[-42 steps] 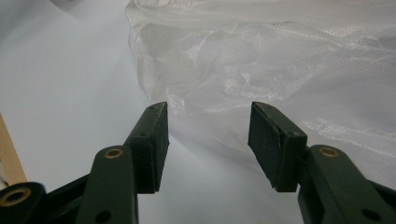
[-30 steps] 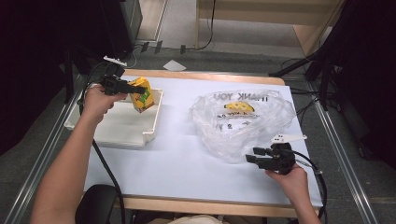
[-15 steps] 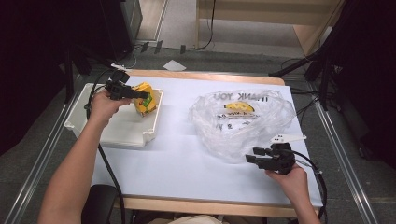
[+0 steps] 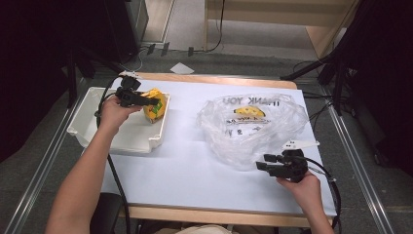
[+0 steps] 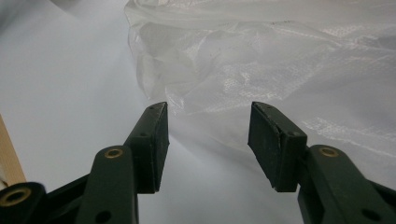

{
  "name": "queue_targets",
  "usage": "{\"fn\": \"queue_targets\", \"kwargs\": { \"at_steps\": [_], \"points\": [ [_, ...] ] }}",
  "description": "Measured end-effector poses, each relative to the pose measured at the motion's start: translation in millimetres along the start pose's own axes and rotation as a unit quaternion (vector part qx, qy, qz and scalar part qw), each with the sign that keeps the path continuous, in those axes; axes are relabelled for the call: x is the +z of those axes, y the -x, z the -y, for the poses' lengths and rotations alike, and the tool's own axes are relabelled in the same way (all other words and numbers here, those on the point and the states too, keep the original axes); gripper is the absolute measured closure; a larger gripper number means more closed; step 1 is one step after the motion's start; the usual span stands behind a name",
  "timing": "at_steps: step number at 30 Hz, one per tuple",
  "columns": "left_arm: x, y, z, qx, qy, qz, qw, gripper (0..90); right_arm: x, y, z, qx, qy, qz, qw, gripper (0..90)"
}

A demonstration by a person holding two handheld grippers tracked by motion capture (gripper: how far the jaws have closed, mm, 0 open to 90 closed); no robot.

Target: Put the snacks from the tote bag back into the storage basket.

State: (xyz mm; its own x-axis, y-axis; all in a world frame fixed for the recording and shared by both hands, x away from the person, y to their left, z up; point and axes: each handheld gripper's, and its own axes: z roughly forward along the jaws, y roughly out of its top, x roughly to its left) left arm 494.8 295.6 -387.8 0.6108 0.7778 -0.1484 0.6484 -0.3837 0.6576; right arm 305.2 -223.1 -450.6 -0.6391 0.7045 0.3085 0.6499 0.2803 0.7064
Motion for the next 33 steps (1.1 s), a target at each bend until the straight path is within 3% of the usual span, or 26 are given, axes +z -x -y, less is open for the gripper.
{"fn": "queue_targets", "kwargs": {
  "at_steps": [7, 11, 16, 18, 23, 33],
  "points": [
    [1.5, 4.0, 2.2, 0.018, 0.006, 0.001, 0.9998, 51.5, 0.1, 0.1, -0.1, -0.001, -0.001, 0.000, 1.0000, 49.0],
    [0.4, 0.2, 5.4, 0.007, 0.008, 0.024, 0.9997, 47.7, 0.0, -0.1, 0.0, -0.001, -0.001, 0.000, 1.0000, 49.0],
    [-0.5, 2.1, 5.9, 0.009, 0.004, 0.031, 0.9995, 45.4, 0.3, -0.4, 0.0, 0.000, -0.002, 0.000, 1.0000, 49.0],
    [-1.3, 3.2, 4.3, 0.005, 0.009, 0.045, 0.9989, 42.9, 0.2, -0.3, 0.0, -0.001, -0.002, 0.000, 1.0000, 49.0],
    [-5.0, 7.2, -0.7, 0.007, 0.015, 0.035, 0.9992, 42.3, 0.4, -0.4, 0.1, -0.001, -0.003, -0.001, 1.0000, 49.0],
    [-27.7, 9.6, -5.6, -0.028, 0.042, 0.039, 0.9979, 44.7, 0.2, -0.8, 0.1, -0.001, -0.002, -0.001, 1.0000, 48.9]
  ]
}}
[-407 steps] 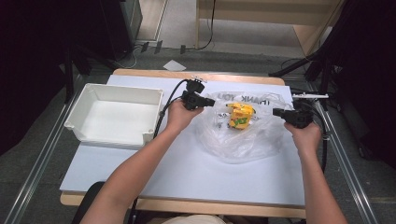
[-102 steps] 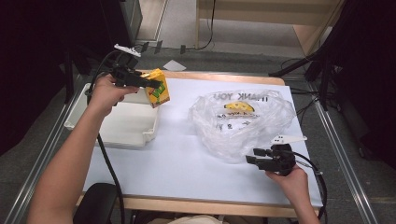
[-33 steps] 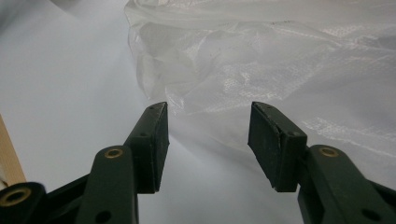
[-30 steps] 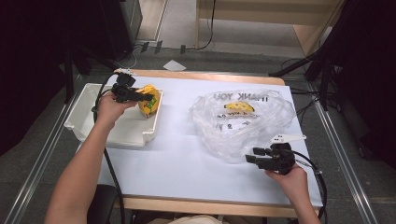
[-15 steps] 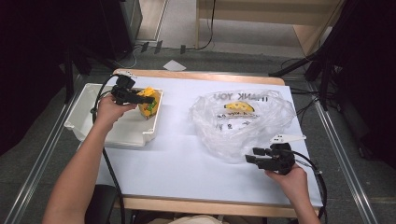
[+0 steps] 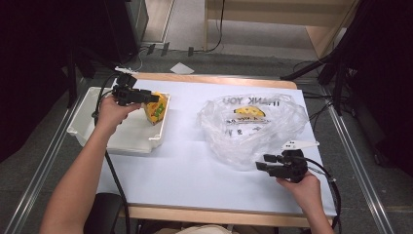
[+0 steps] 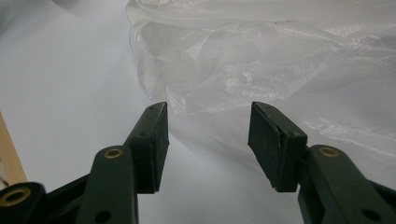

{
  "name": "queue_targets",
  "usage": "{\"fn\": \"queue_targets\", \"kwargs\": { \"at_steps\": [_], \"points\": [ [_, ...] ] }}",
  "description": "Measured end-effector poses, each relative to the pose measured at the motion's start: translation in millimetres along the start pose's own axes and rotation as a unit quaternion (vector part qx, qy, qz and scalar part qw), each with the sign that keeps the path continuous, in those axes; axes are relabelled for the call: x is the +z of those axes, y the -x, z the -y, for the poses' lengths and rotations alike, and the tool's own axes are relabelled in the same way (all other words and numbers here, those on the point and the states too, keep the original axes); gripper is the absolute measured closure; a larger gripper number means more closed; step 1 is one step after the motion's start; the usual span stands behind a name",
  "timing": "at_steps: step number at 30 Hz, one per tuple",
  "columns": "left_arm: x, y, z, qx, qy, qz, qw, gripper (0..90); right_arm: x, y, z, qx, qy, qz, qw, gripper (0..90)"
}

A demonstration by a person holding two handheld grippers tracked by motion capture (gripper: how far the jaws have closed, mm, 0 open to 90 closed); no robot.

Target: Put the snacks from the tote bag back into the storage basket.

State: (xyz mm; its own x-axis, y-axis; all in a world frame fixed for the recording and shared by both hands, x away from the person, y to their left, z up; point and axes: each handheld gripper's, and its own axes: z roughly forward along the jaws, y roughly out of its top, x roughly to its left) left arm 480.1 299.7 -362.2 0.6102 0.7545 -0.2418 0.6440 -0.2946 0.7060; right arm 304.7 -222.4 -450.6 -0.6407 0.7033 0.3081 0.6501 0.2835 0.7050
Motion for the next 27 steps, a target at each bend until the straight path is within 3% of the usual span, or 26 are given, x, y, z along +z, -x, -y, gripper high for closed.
{"fn": "queue_targets", "kwargs": {
  "at_steps": [4, 9, 13, 17, 21, 27],
  "points": [
    [-8.2, 5.4, -0.8, 0.003, -0.001, -0.006, 1.0000, 46.1, 0.6, 0.0, 0.0, -0.002, -0.002, 0.000, 1.0000, 48.9],
    [-19.3, 13.6, -2.9, 0.006, 0.016, -0.006, 0.9998, 48.6, 0.3, 0.3, -0.3, -0.003, -0.001, -0.001, 1.0000, 48.9],
    [-23.6, 22.7, -4.4, 0.020, 0.014, -0.004, 0.9997, 53.5, 0.9, 0.4, -0.9, -0.004, 0.001, -0.001, 1.0000, 48.9],
    [-25.7, 32.1, -5.1, 0.035, 0.010, 0.000, 0.9993, 61.0, 1.2, 0.4, -1.9, -0.004, 0.001, -0.002, 1.0000, 49.0],
    [-26.6, 36.7, -5.4, 0.032, 0.003, 0.006, 0.9995, 67.4, 1.8, 0.2, -2.7, -0.005, 0.003, -0.003, 1.0000, 49.0],
    [-23.1, 46.4, 0.1, 0.034, 0.012, 0.006, 0.9993, 73.4, 2.4, 0.5, -3.5, -0.005, 0.002, -0.005, 1.0000, 49.0]
  ]
}}
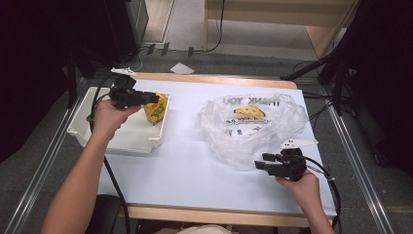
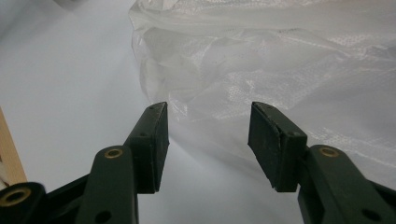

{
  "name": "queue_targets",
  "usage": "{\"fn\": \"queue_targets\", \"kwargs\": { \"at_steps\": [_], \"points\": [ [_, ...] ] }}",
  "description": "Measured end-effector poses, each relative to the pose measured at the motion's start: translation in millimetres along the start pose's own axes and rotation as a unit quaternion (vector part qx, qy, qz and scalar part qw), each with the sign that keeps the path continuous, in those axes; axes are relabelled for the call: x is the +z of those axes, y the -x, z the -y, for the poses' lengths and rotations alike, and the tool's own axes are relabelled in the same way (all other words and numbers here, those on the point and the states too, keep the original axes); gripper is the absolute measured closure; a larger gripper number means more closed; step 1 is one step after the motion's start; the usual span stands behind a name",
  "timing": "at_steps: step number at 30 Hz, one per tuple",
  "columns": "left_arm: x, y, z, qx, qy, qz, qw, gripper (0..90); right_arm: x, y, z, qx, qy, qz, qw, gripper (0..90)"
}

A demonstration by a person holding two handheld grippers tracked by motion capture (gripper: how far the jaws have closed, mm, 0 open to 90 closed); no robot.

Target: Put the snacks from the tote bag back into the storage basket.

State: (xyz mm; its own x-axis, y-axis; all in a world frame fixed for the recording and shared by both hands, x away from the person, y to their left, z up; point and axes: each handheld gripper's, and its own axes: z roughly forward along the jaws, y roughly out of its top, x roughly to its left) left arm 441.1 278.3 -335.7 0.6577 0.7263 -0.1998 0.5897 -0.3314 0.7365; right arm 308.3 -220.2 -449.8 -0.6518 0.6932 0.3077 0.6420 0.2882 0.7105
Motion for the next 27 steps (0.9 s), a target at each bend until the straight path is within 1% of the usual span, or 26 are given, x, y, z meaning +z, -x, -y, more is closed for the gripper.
{"fn": "queue_targets", "kwargs": {
  "at_steps": [1, 2, 3, 4, 6, 7, 8, 9, 11, 13, 16, 18, 23, 25, 27],
  "points": [
    [1.3, 1.2, 0.9, 0.000, -0.004, -0.003, 1.0000, 76.0, 0.0, -0.2, -0.1, 0.000, 0.000, 0.000, 1.0000, 49.0],
    [2.6, 1.8, 1.7, -0.002, -0.004, 0.001, 1.0000, 77.2, 0.1, -0.1, -0.1, -0.001, 0.001, -0.001, 1.0000, 49.1],
    [3.4, 2.6, 2.7, -0.004, -0.002, 0.005, 1.0000, 80.8, 0.2, -0.2, -0.2, -0.002, 0.001, -0.002, 1.0000, 49.1],
    [4.4, 3.6, 3.6, -0.007, -0.002, 0.005, 1.0000, 82.4, 0.4, -0.3, -0.2, -0.002, 0.000, -0.002, 1.0000, 49.1],
    [6.0, 6.5, 5.4, -0.008, -0.011, 0.001, 0.9999, 85.5, 0.8, -0.6, -0.4, -0.001, -0.001, -0.001, 1.0000, 49.1],
    [5.4, 8.2, 6.8, -0.007, -0.009, -0.005, 0.9999, 88.2, 0.9, -0.6, -0.4, -0.002, -0.001, -0.001, 1.0000, 49.2],
    [5.2, 8.8, 8.2, -0.012, -0.007, -0.001, 0.9999, 90.0, 0.9, -0.5, -0.5, -0.001, -0.001, -0.001, 1.0000, 49.2],
    [5.2, 9.1, 9.2, -0.014, -0.009, 0.004, 0.9999, 90.0, 0.9, -0.5, -0.6, -0.001, 0.000, -0.002, 1.0000, 49.2],
    [6.0, 10.8, 11.8, -0.015, -0.011, 0.001, 0.9998, 90.0, 1.0, -0.3, -0.8, -0.002, 0.001, -0.002, 1.0000, 49.5],
    [6.6, 11.2, 15.4, -0.015, -0.007, 0.004, 0.9999, 90.0, 1.3, -0.5, -0.8, -0.002, 0.000, -0.003, 1.0000, 50.1],
    [8.5, 10.7, 21.5, -0.018, -0.007, -0.002, 0.9998, 90.0, 1.6, -0.9, -0.8, -0.004, 0.001, -0.004, 1.0000, 50.4],
    [10.1, 9.3, 25.6, -0.022, -0.005, 0.003, 0.9997, 90.0, 1.7, -0.7, -0.9, -0.004, -0.001, -0.003, 1.0000, 50.2],
    [15.5, 5.0, 33.4, -0.022, -0.018, -0.011, 0.9995, 90.0, 2.4, -1.0, -0.9, -0.003, -0.002, -0.005, 1.0000, 50.2],
    [16.3, 1.9, 35.8, -0.025, -0.018, -0.014, 0.9994, 90.0, 2.6, -1.1, -0.8, -0.004, -0.003, -0.005, 1.0000, 50.2],
    [16.4, 0.6, 38.4, -0.028, -0.011, -0.014, 0.9994, 90.0, 2.7, -1.1, -0.7, -0.004, -0.004, -0.005, 1.0000, 50.2]
  ]
}}
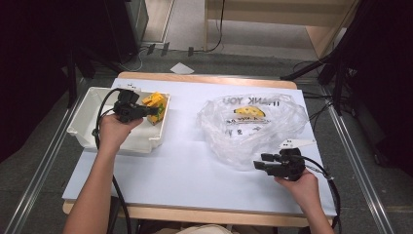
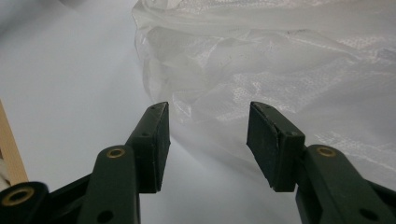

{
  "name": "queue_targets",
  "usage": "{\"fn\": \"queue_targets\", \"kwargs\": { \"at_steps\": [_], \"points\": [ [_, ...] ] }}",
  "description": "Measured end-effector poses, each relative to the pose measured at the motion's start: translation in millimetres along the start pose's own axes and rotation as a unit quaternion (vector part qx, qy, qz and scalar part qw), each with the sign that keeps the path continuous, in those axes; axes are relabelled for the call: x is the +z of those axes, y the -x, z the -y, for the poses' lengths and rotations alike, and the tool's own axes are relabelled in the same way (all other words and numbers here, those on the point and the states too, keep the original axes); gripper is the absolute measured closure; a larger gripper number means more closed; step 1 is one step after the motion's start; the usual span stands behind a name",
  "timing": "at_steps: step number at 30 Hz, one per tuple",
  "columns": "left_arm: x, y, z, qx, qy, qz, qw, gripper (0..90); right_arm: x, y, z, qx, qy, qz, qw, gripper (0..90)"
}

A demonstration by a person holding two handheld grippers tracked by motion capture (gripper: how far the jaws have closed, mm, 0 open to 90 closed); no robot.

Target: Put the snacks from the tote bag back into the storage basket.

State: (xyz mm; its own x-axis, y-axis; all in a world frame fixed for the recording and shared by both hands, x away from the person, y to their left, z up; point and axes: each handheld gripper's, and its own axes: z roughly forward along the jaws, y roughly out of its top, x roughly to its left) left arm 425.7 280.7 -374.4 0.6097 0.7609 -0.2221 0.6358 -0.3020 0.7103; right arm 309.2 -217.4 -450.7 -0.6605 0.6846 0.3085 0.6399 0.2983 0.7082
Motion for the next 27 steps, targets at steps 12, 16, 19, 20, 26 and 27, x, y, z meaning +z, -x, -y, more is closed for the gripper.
{"fn": "queue_targets", "kwargs": {
  "at_steps": [12, 16, 19, 20, 26, 27],
  "points": [
    [12.7, -8.3, 12.2, -0.015, -0.007, -0.009, 0.9998, 90.0, 1.2, -0.5, 0.8, -0.004, -0.005, 0.001, 1.0000, 50.2],
    [16.2, -11.5, 14.0, -0.017, -0.009, -0.011, 0.9997, 90.0, 1.3, -1.2, 1.4, -0.004, -0.007, 0.001, 1.0000, 50.2],
    [18.8, -14.5, 15.6, -0.021, -0.011, -0.011, 0.9997, 90.0, 1.1, -2.0, 2.0, -0.006, -0.007, 0.003, 1.0000, 50.2],
    [19.8, -15.3, 16.2, -0.023, -0.012, -0.010, 0.9996, 90.0, 1.1, -2.2, 2.2, -0.007, -0.007, 0.002, 0.9999, 50.2],
    [22.0, -18.6, 18.6, -0.025, -0.013, -0.004, 0.9996, 90.0, 1.0, -3.5, 3.2, -0.009, -0.009, 0.004, 0.9999, 50.1],
    [21.9, -19.1, 19.0, -0.023, -0.015, -0.004, 0.9996, 90.0, 0.8, -3.6, 3.2, -0.009, -0.010, 0.004, 0.9999, 50.1]
  ]
}}
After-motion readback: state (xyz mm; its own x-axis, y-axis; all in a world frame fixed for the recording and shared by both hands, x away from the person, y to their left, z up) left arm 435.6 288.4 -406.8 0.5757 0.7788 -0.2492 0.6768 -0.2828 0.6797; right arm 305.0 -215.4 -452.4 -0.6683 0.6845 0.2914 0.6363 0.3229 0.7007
